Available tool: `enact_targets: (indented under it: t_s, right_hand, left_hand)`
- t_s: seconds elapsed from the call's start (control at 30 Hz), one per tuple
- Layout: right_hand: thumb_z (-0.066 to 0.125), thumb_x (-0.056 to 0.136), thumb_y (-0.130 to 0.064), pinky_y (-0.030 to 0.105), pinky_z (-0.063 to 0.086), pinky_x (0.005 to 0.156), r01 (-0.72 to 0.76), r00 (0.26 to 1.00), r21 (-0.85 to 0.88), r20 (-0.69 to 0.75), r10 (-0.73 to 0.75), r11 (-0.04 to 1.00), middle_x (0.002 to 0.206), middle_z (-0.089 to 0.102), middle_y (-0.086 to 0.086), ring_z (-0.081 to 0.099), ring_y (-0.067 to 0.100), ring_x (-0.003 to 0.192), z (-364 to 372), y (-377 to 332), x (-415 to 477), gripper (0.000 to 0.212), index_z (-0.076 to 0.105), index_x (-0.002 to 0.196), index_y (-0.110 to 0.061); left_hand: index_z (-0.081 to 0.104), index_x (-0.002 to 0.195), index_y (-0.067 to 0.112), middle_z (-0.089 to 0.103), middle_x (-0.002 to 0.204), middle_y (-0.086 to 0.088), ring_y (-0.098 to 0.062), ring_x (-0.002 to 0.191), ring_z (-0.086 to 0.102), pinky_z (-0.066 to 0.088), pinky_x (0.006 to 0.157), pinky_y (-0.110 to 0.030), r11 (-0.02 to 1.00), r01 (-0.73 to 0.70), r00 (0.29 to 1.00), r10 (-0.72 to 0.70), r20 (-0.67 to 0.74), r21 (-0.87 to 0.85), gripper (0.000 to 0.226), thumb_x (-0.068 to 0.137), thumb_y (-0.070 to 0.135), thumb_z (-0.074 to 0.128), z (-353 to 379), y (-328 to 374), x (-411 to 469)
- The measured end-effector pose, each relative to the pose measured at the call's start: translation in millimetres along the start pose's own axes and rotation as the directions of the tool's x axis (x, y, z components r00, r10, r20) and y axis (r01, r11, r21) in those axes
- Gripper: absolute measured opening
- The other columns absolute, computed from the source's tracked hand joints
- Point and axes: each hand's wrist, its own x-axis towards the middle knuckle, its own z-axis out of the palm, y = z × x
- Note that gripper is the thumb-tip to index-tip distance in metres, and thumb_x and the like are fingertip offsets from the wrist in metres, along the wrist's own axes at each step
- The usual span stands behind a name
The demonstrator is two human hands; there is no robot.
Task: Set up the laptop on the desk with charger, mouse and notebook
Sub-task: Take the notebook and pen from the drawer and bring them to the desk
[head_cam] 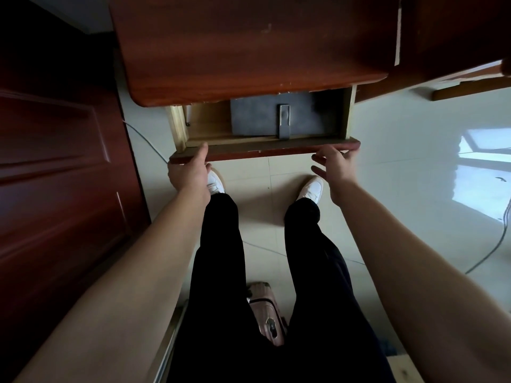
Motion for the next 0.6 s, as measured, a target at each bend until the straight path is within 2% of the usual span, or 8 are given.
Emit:
enact_targets:
  t_s: [0.17, 0.33, 0.37, 0.43, 0.5, 0.53, 0.57, 0.6]
  right_hand:
    - [0.056, 0.092, -0.005, 0.032, 0.056, 0.076, -0.056, 0.998, 0.009, -0.034, 0.056, 0.998, 0.1, 0.061, 0.011, 0.069, 0.022, 0.082, 3, -1, -1, 0.012, 0.047, 0.097, -0.01]
    - [0.058, 0.091, -0.01, 0.031, 0.057, 0.072, -0.067, 0.997, 0.016, -0.04, 0.067, 0.998, 0.097, 0.061, 0.004, 0.07, 0.017, 0.079, 1, 8, 4, 0.027, 0.04, 0.111, -0.011]
    - [0.058, 0.091, -0.013, 0.034, 0.058, 0.076, -0.072, 0.996, -0.007, -0.051, 0.071, 0.997, 0.096, 0.06, 0.003, 0.07, 0.018, 0.081, 2, 8, 5, 0.03, 0.04, 0.115, -0.011]
    - [0.06, 0.088, -0.019, 0.046, 0.055, 0.095, -0.062, 0.995, -0.091, -0.085, 0.055, 0.994, 0.102, 0.06, 0.003, 0.065, 0.021, 0.094, 3, 10, 5, 0.047, 0.037, 0.129, -0.01]
    - [0.06, 0.087, -0.024, 0.045, 0.036, 0.116, -0.005, 0.994, -0.231, -0.112, -0.021, 0.973, 0.131, 0.05, 0.007, 0.053, 0.024, 0.121, 4, 11, 3, 0.078, 0.017, 0.151, -0.009]
    - [0.059, 0.087, -0.024, 0.039, 0.024, 0.121, 0.04, 0.992, -0.291, -0.103, -0.073, 0.956, 0.149, 0.038, 0.012, 0.042, 0.026, 0.136, 5, 11, 1, 0.09, 0.003, 0.157, -0.012]
    - [0.058, 0.087, -0.024, 0.033, 0.017, 0.12, 0.085, 0.988, -0.34, -0.095, -0.124, 0.937, 0.158, 0.028, 0.015, 0.032, 0.028, 0.143, 7, 11, -1, 0.095, -0.005, 0.158, -0.016]
    - [0.057, 0.087, -0.024, 0.036, 0.02, 0.117, 0.115, 0.983, -0.377, -0.091, -0.16, 0.919, 0.161, 0.023, 0.017, 0.027, 0.029, 0.145, 8, 11, -2, 0.096, -0.007, 0.159, -0.022]
  left_hand:
    - [0.055, 0.124, 0.006, 0.061, 0.127, -0.011, -0.026, 0.102, 0.064, 0.062, 0.084, -0.038, 0.992, 0.123, 0.991, -0.123, 0.056, 0.0, 0.055, 0.077, 0.009, 0.084, 6, 4, -1]
    - [0.049, 0.132, 0.009, 0.057, 0.134, -0.012, -0.024, 0.103, 0.063, 0.06, 0.088, -0.037, 0.986, 0.15, 0.987, -0.153, 0.043, 0.071, 0.065, 0.078, 0.017, 0.084, 2, 4, 1]
    - [0.043, 0.14, 0.011, 0.051, 0.14, -0.012, -0.026, 0.115, 0.058, 0.056, 0.094, -0.039, 0.97, 0.086, 0.996, -0.082, -0.025, 0.228, 0.077, 0.077, 0.024, 0.085, 0, 5, 0]
    - [0.027, 0.151, 0.013, 0.036, 0.15, -0.015, -0.031, 0.134, 0.04, 0.042, 0.109, -0.044, 0.769, -0.22, 0.946, 0.318, -0.061, 0.6, 0.098, 0.074, 0.032, 0.085, -5, 9, -5]
    - [0.032, 0.149, 0.009, 0.039, 0.147, -0.018, -0.033, 0.135, 0.038, 0.037, 0.109, -0.04, 0.403, -0.617, 0.686, 0.696, 0.211, 0.676, 0.09, 0.077, 0.034, 0.08, -5, 12, -13]
    - [0.037, 0.147, 0.008, 0.043, 0.144, -0.018, -0.032, 0.132, 0.042, 0.038, 0.107, -0.039, 0.283, -0.735, 0.581, 0.732, 0.356, 0.616, 0.082, 0.079, 0.033, 0.077, -2, 13, -16]
    - [0.038, 0.146, 0.007, 0.045, 0.142, -0.017, -0.03, 0.13, 0.046, 0.04, 0.107, -0.038, 0.269, -0.792, 0.556, 0.689, 0.464, 0.549, 0.08, 0.081, 0.032, 0.076, 5, 11, -18]
    - [0.035, 0.149, 0.008, 0.046, 0.143, -0.016, -0.027, 0.131, 0.047, 0.04, 0.107, -0.036, 0.332, -0.794, 0.595, 0.596, 0.539, 0.509, 0.082, 0.083, 0.033, 0.077, 14, 10, -20]
